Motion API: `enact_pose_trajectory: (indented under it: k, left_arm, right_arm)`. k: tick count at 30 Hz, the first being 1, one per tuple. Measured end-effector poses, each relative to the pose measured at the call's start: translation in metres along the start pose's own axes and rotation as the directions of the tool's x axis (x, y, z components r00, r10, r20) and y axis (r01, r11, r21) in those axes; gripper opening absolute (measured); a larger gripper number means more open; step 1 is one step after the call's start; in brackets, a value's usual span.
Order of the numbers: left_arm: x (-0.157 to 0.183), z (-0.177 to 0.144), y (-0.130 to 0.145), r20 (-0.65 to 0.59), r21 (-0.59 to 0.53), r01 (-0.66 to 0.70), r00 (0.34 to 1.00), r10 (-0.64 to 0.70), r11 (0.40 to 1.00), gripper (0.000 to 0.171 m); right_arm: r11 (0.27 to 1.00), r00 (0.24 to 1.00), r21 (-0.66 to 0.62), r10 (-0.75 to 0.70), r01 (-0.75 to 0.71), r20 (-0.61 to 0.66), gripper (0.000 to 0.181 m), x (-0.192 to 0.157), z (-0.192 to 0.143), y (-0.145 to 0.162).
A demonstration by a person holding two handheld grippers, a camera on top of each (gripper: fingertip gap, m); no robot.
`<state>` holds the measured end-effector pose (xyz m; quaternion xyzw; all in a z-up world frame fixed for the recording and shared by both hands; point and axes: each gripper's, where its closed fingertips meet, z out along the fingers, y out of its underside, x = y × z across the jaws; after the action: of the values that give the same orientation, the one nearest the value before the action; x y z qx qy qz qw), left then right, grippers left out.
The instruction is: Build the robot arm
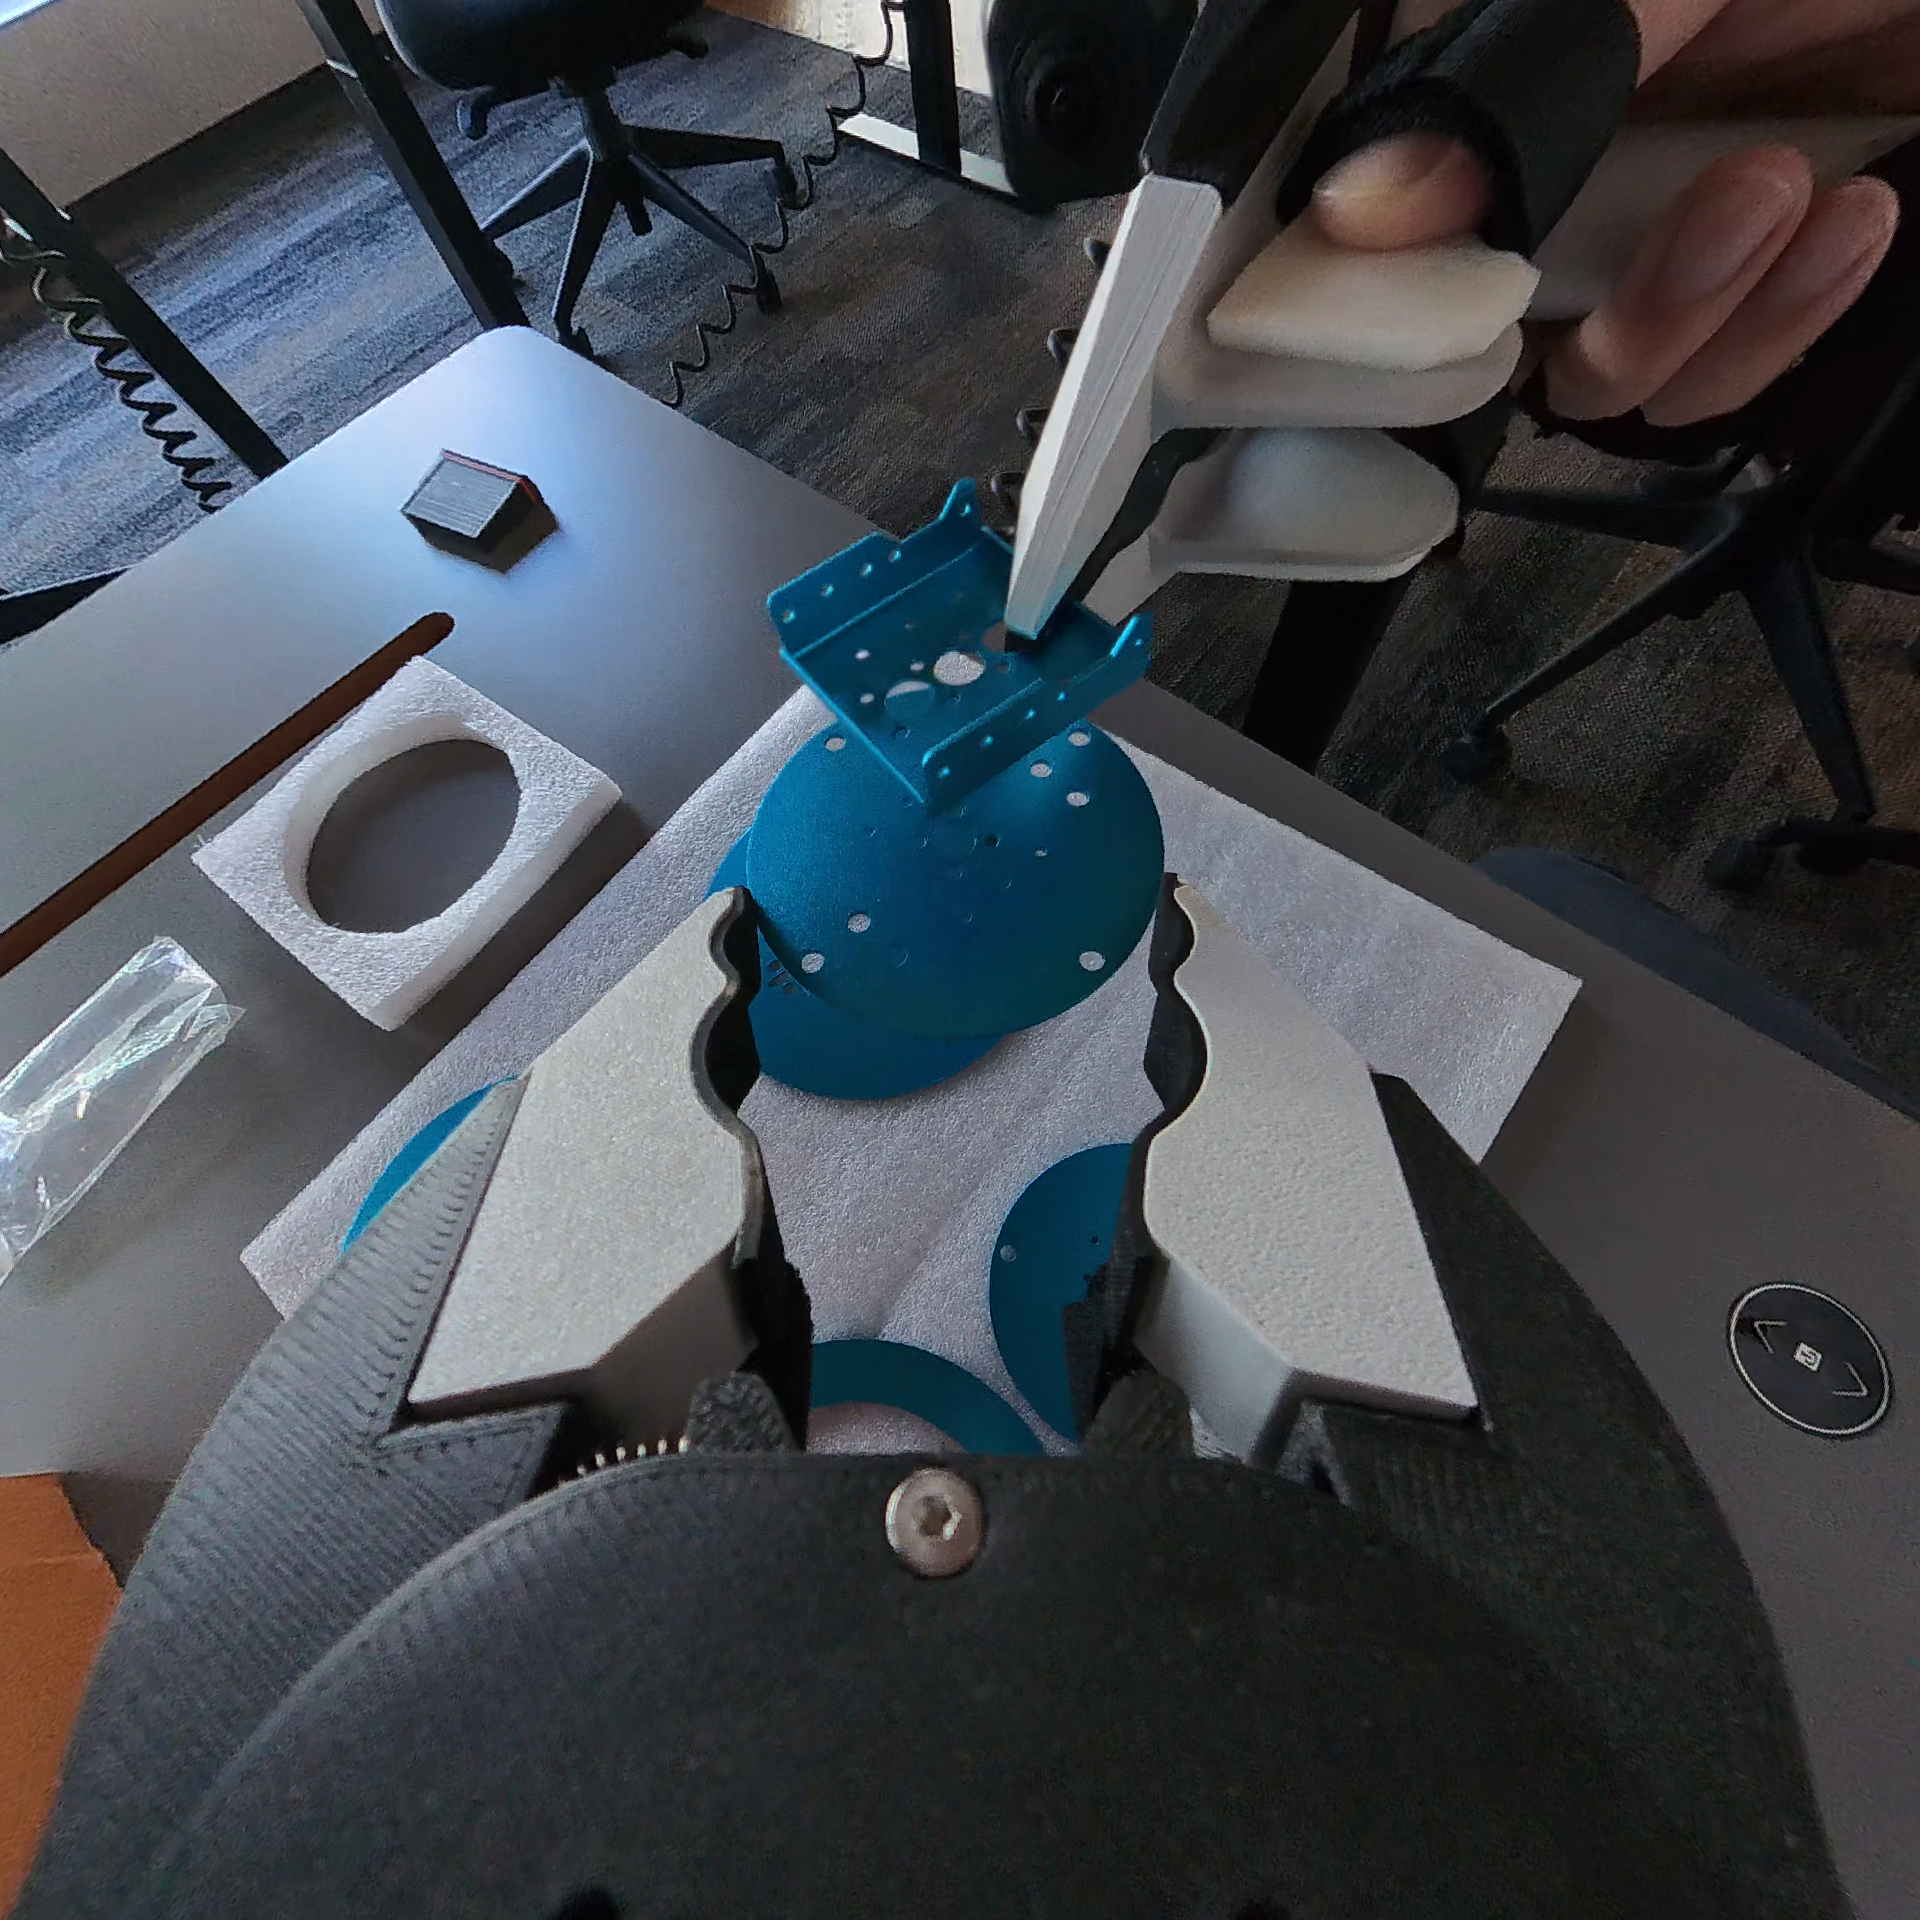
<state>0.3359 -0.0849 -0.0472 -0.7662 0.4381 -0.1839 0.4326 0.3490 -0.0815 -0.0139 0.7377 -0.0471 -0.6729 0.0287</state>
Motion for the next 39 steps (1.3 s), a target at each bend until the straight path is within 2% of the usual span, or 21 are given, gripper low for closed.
enact_pose_trajectory:
  k: [3,7,10,14,17,19,24,29,32,34,39]
  left_arm:
    - [-0.008,-0.001,0.004,0.006,0.008,0.021,1.0,-0.021,1.0,0.076]
    - [-0.034,0.006,0.021,0.044,-0.005,0.063,0.997,-0.063,0.998,0.075]
    - [-0.069,0.019,0.033,0.075,0.001,0.135,0.988,-0.134,0.991,0.075]
    - [-0.127,0.043,0.033,0.141,0.026,0.184,0.972,-0.186,0.983,0.075]
    - [-0.164,0.066,0.035,0.192,0.0,0.187,0.964,-0.183,0.982,0.075]
    - [-0.175,0.079,0.04,0.19,-0.031,0.204,0.962,-0.195,0.978,0.075]
    - [-0.165,0.086,0.05,0.159,-0.061,0.184,0.972,-0.172,0.981,0.075]
    - [-0.117,0.06,0.053,0.115,-0.056,0.097,0.989,-0.09,0.994,0.075]
    - [-0.106,0.05,0.053,0.122,-0.051,0.051,0.992,-0.045,0.997,0.075]
    - [-0.116,0.059,0.049,0.115,-0.052,0.063,0.992,-0.057,0.997,0.075]
    - [-0.142,0.108,0.035,0.083,-0.068,0.101,0.992,-0.095,0.993,0.075]
  right_arm:
    - [1.0,1.0,0.013,-0.013,0.013,0.008,0.002,-0.004,-0.001,-0.002]
    - [0.998,0.998,0.047,-0.034,0.032,0.045,0.002,-0.008,-0.007,-0.006]
    - [0.996,0.996,0.075,-0.049,0.044,0.068,0.001,-0.005,-0.014,-0.011]
    - [0.995,0.995,0.09,-0.047,0.038,0.093,0.001,0.004,-0.019,-0.016]
    - [0.996,0.994,0.084,-0.047,0.039,0.097,0.001,0.011,-0.021,-0.018]
    - [0.996,0.993,0.078,-0.046,0.038,0.104,0.001,0.013,-0.021,-0.02]
    - [0.997,0.992,0.065,-0.058,0.051,0.112,0.001,0.015,-0.023,-0.026]
    - [0.995,0.99,0.054,-0.085,0.079,0.114,0.001,0.017,-0.022,-0.027]
    - [0.996,0.987,0.046,-0.085,0.079,0.137,0.001,0.017,-0.019,-0.024]
    - [0.995,0.987,0.046,-0.093,0.087,0.133,0.001,0.019,-0.018,-0.025]
    - [0.993,0.986,0.075,-0.095,0.085,0.14,0.001,0.022,-0.023,-0.033]
